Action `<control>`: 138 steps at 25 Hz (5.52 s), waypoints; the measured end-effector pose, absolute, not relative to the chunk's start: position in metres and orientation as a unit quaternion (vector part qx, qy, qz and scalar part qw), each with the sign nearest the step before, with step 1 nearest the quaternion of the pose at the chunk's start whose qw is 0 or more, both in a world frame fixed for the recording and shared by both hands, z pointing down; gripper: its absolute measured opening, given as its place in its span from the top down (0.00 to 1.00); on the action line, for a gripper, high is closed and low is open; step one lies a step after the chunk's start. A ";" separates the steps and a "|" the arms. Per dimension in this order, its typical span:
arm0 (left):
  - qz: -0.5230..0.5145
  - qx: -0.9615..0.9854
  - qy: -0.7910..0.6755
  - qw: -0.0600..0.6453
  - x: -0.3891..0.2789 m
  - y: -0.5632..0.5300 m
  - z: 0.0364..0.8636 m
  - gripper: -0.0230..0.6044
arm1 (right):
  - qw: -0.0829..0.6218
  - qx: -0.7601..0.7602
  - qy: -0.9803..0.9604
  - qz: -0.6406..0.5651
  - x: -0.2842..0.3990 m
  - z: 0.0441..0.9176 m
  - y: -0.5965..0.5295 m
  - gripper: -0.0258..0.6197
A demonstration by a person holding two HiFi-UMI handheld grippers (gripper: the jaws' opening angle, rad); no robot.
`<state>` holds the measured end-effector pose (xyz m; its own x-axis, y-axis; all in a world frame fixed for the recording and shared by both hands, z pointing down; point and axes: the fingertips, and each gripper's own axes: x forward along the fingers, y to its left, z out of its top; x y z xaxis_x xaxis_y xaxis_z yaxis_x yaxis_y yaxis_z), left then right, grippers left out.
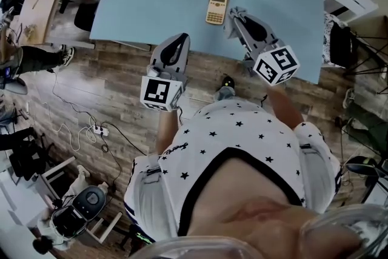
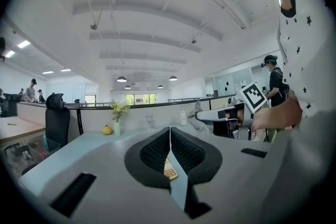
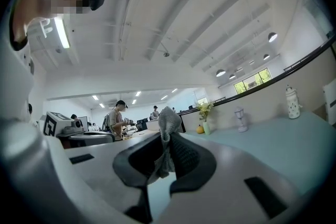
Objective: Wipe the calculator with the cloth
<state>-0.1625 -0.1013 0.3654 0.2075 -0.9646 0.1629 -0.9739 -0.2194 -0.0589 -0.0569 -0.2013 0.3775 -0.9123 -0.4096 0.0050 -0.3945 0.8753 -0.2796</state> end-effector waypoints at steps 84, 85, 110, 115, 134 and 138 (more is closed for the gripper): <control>0.089 0.863 -0.491 0.085 -0.258 -0.267 0.410 0.91 | -0.302 -0.372 0.861 -0.171 -0.111 0.603 -0.348 0.90; 0.089 0.863 -0.490 0.084 -0.258 -0.267 0.410 0.91 | -0.302 -0.376 0.859 -0.173 -0.108 0.604 -0.348 0.90; 0.085 0.855 -0.506 0.078 -0.268 -0.252 0.402 0.91 | -0.250 -0.317 0.892 -0.201 -0.165 0.581 -0.317 0.90; 0.085 0.850 -0.513 0.077 -0.270 -0.247 0.401 0.91 | -0.271 -0.298 0.894 -0.198 -0.173 0.593 -0.303 0.90; 0.082 0.861 -0.495 0.076 -0.251 -0.250 0.398 0.91 | -0.280 -0.335 0.878 -0.198 -0.135 0.600 -0.312 0.90; 0.082 0.865 -0.490 0.075 -0.245 -0.251 0.399 0.91 | -0.279 -0.353 0.869 -0.204 -0.117 0.603 -0.314 0.90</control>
<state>-0.2452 -0.2513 0.3995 0.5072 -0.8342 0.2163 -0.8591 -0.5094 0.0498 -0.1170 -0.3138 0.6030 -0.5949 -0.5011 0.6284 -0.7282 0.6670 -0.1575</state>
